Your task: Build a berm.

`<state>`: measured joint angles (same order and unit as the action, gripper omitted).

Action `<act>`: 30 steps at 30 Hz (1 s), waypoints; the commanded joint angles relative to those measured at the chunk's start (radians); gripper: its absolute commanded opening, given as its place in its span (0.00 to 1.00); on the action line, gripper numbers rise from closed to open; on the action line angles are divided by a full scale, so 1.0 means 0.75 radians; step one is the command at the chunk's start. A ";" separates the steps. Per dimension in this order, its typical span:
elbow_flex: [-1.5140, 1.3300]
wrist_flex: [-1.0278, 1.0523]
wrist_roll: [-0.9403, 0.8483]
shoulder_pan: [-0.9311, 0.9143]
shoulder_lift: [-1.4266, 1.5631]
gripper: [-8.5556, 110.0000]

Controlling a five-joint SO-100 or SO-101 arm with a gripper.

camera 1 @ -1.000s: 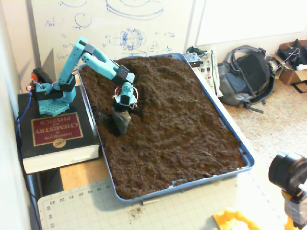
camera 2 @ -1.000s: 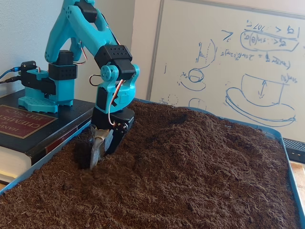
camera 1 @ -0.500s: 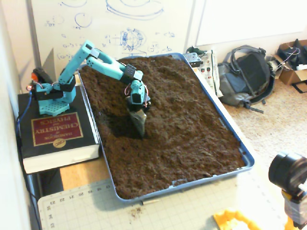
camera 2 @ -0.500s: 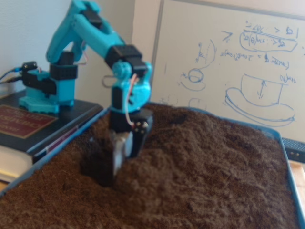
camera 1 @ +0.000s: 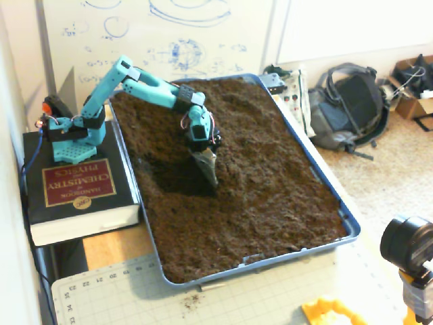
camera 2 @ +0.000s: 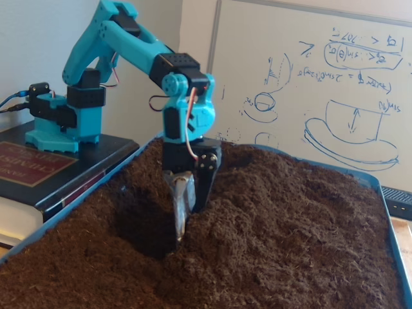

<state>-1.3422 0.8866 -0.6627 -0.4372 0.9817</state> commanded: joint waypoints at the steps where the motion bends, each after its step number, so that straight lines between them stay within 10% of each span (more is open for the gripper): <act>1: 0.119 -0.020 -0.002 0.039 0.209 0.07; 30: 0.147 -0.063 0.505 0.055 0.636 0.07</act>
<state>-1.3422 0.8744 -0.3329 -0.3973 1.3008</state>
